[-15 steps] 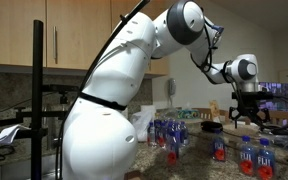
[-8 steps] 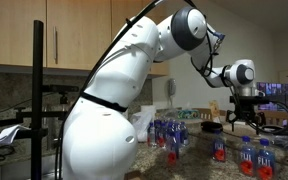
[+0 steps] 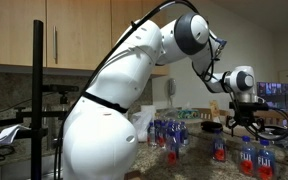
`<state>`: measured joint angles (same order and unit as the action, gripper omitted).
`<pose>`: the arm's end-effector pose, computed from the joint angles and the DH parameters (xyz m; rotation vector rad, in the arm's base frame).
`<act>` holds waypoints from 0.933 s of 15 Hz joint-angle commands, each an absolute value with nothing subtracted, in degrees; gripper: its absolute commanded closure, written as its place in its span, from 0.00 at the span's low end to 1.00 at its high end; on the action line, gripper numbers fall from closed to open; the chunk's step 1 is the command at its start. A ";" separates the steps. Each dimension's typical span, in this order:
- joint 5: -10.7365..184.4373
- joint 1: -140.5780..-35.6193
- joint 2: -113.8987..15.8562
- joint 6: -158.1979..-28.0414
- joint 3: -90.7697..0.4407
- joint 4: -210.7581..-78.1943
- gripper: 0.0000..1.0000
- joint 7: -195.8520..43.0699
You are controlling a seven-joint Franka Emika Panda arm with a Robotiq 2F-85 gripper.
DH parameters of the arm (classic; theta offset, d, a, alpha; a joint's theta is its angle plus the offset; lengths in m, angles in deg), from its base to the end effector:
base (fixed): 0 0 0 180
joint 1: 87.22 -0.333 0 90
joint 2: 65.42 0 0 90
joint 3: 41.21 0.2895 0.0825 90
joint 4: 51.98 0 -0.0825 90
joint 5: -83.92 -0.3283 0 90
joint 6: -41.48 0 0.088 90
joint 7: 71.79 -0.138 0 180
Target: Move the three water bottles on the right forward and arrange them in a line
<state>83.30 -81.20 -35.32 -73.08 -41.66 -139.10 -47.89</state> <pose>0.6239 -0.0692 0.3234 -3.0880 -0.4674 0.0676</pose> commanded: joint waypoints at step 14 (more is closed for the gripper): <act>88.34 -82.90 -34.02 -75.56 -42.99 -137.63 0.87 -57.33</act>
